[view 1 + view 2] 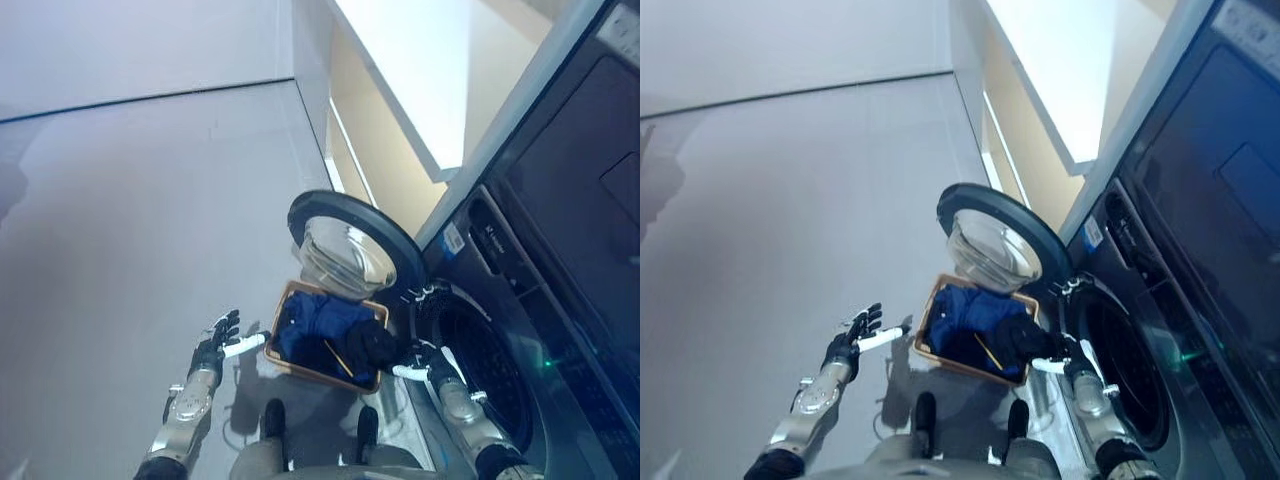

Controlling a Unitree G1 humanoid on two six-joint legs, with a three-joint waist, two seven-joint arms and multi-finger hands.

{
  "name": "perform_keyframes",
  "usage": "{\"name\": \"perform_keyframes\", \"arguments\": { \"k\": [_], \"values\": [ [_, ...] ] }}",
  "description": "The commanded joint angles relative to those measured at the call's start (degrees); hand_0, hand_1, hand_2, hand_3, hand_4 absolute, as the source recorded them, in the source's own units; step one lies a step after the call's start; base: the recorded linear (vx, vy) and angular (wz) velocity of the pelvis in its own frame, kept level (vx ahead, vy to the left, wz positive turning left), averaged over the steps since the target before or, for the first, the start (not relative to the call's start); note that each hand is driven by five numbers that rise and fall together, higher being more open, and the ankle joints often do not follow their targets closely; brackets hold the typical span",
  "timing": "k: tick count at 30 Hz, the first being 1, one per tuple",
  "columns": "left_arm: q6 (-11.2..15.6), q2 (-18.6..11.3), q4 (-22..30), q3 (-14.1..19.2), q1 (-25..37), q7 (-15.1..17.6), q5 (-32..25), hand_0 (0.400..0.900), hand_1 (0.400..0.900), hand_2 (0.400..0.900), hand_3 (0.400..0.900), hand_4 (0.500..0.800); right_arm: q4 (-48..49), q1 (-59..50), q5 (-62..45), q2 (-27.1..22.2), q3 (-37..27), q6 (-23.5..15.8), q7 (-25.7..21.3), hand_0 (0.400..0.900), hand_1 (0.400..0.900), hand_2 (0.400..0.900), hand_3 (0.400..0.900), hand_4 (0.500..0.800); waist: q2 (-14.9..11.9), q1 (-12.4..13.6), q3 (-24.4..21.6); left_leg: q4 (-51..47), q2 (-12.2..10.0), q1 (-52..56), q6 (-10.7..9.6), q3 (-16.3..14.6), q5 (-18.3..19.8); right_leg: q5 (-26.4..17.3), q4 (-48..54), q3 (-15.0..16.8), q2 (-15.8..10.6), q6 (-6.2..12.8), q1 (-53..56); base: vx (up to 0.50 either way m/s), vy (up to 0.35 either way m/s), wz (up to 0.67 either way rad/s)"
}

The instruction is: Put the clothes in the basket into the washing machine.

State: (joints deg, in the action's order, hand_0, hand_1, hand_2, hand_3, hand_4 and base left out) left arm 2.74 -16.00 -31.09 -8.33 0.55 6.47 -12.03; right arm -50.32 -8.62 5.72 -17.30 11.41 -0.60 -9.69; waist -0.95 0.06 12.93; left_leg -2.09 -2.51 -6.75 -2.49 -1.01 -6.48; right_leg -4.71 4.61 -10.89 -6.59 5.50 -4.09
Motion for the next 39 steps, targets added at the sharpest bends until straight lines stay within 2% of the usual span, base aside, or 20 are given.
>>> {"name": "perform_keyframes", "arguments": {
  "k": [1, 5, 8, 13, 16, 22, 26, 29, 30, 39],
  "values": [
    [5.41, -2.71, 6.6, -0.2, 3.97, 1.9, -2.56, 0.9, 0.9, 0.9, 0.9, 0.8, 4.38, -7.84, 6.73, -4.33, 3.61, -1.47, -3.14, 0.9, 0.9, 0.9, 0.9, 0.8, -2.68, 0.98, 5.34, 7.64, 1.43, -4.24, 0.93, 3.1, 8.69, -1.27, -6.04, 2.11, -6.5, 3.62, -7.22, -0.13, 0.014, 0.08],
    [6.75, -3.07, 10.34, -1.71, 6.31, 3.08, -4.42, 0.9, 0.9, 0.9, 0.9, 0.8, 3.06, -14.32, 14.45, -6.96, 9.07, -0.7, -4.24, 0.9, 0.9, 0.9, 0.9, 0.8, -1.53, 1.55, 8.9, 10.52, 1.85, -9.47, 0.75, 3.53, 8.56, -1.91, -7.53, 2.15, -7.78, 3.56, -11.31, -0.13, 0.038, 0.12],
    [8.03, -3.55, 13.56, -3.1, 7.94, 3.91, -5.16, 0.9, 0.9, 0.9, 0.9, 0.8, -0.72, -19.93, 21.63, -9.61, 13.33, 0.06, -5.94, 0.9, 0.9, 0.9, 0.9, 0.8, -0.1, 2.18, 11.41, 12.99, 3.12, -14.06, 0.92, 3.58, 8.62, -2.42, -8.84, 2.17, -8.92, 3.7, -14.94, -0.13, 0.077, 0.14],
    [9.71, -6.61, 22.69, -4.23, 8.55, 4.44, -7.05, 0.9, 0.9, 0.9, 0.9, 0.8, -7.15, -27.96, 29.64, -12.61, 17.55, 2.05, -9.4, 0.9, 0.9, 0.9, 0.9, 0.8, 2.8, 3.54, 14.09, 17.39, 5.1, -22.53, 1.22, 3.2, 8.97, -3.01, -12.13, 3.36, -11.25, 4.18, -22.87, -0.12, 0.098, 0.1],
    [10.28, -8.61, 25.62, -5.3, 7.92, 3.8, -8.25, 0.9, 0.9, 0.9, 0.9, 0.8, -12.53, -31.55, 33.23, -13.14, 19.94, 3.14, -10.54, 0.9, 0.9, 0.9, 0.9, 0.8, 3.99, 4.7, 15.0, 21.46, 5.81, -27.29, 1.57, 2.51, 10.33, -2.36, -15.25, 4.62, -11.63, 4.12, -27.79, -0.07, 0.083, -0.04],
    [10.68, -10.18, 28.82, -6.73, 7.81, 3.81, -9.48, 0.9, 0.9, 0.9, 0.9, 0.8, -15.49, -35.45, 36.41, -14.43, 22.04, 4.46, -12.61, 0.9, 0.9, 0.9, 0.9, 0.8, 5.17, 5.29, 16.03, 27.84, 6.77, -34.7, 2.26, 1.05, 12.5, -1.85, -19.97, 6.49, -12.23, 4.16, -35.8, -0.05, 0.067, -0.07],
    [11.02, -11.75, 32.34, -7.39, 8.3, 3.95, -9.24, 0.9, 0.9, 0.9, 0.9, 0.8, -17.51, -38.85, 39.4, -18.39, 23.63, 5.87, -14.92, 0.9, 0.9, 0.9, 0.9, 0.8, 6.42, 5.31, 16.86, 31.43, 6.94, -40.14, 2.15, 0.98, 13.43, -0.36, -24.99, 7.12, -12.74, 3.96, -41.99, -0.05, 0.015, 0.06],
    [11.31, -12.57, 34.15, -7.56, 8.27, 3.76, -9.35, 0.9, 0.9, 0.9, 0.9, 0.8, -19.46, -40.23, 42.21, -21.54, 24.97, 7.06, -15.04, 0.9, 0.9, 0.9, 0.9, 0.8, 7.15, 5.6, 16.86, 34.04, 6.92, -43.52, 2.17, 1.04, 14.11, 0.64, -28.26, 7.62, -12.84, 3.69, -45.96, 0.01, -0.014, 0.0],
    [11.37, -12.79, 34.46, -7.71, 8.26, 3.62, -9.42, 0.9, 0.9, 0.9, 0.9, 0.8, -20.5, -40.68, 43.33, -22.38, 25.77, 7.39, -14.4, 0.9, 0.9, 0.9, 0.9, 0.8, 7.62, 6.07, 16.8, 35.44, 6.69, -43.95, 1.93, 1.49, 16.2, 2.82, -30.41, 8.17, -12.44, 3.98, -46.94, 0.05, -0.031, -0.05],
    [11.34, -13.06, 37.36, -8.66, 8.41, 2.95, -9.01, 0.9, 0.9, 0.9, 0.9, 0.8, -22.78, -44.4, 44.39, -27.47, 26.72, 7.91, -15.13, 0.9, 0.9, 0.9, 0.9, 0.8, 9.87, 6.98, 16.67, 42.75, 7.1, -53.83, 2.28, 1.6, 17.69, 6.46, -40.9, 10.13, -13.01, 3.18, -58.43, -0.01, -0.034, 0.04]
  ]
}}
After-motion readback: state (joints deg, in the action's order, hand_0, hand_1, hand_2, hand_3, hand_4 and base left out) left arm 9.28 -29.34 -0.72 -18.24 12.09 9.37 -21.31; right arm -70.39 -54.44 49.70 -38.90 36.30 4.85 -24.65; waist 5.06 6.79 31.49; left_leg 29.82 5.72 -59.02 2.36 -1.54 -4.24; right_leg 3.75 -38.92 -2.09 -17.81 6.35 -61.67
